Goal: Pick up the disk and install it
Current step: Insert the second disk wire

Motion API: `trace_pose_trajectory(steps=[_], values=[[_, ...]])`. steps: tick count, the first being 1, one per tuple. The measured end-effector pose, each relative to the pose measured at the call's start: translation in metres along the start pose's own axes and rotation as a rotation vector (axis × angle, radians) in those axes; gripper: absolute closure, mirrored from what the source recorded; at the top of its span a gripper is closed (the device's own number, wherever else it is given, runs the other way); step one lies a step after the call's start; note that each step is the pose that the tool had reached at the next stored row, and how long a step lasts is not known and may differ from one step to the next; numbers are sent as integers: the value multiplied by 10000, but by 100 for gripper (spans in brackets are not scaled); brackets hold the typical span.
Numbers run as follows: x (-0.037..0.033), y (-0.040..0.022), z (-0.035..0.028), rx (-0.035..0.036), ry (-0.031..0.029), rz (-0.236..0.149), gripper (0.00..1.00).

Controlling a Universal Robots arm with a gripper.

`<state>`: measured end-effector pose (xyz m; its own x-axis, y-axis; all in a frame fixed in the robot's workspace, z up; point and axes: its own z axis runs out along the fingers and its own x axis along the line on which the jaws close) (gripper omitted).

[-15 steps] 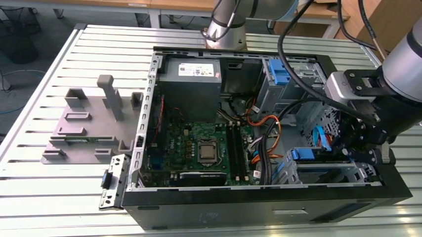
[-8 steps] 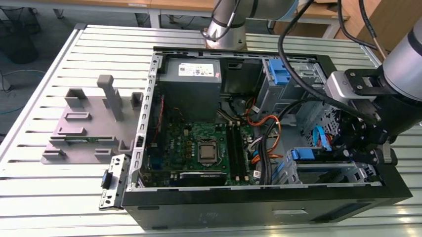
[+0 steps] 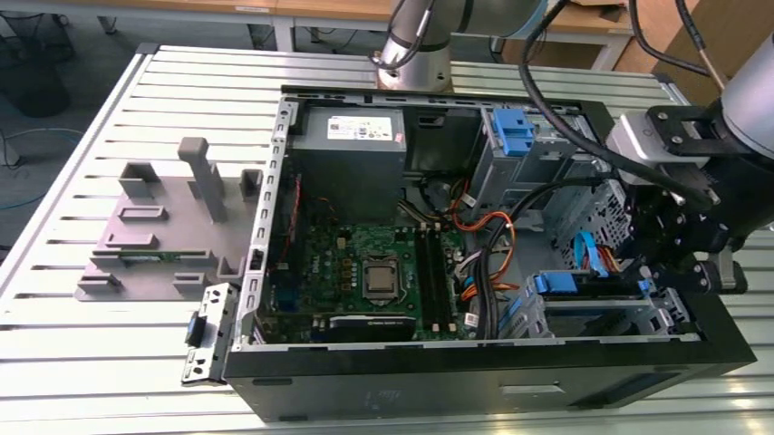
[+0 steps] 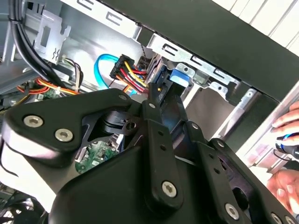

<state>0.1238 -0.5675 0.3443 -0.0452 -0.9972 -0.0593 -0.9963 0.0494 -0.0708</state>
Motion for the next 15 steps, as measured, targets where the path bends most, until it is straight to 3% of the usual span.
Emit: trace_pose_trajectory(steps=[5,15], values=[[-7,-8,-111,0,0,-1,70],[-8,-10,-138,0,0,0,70]])
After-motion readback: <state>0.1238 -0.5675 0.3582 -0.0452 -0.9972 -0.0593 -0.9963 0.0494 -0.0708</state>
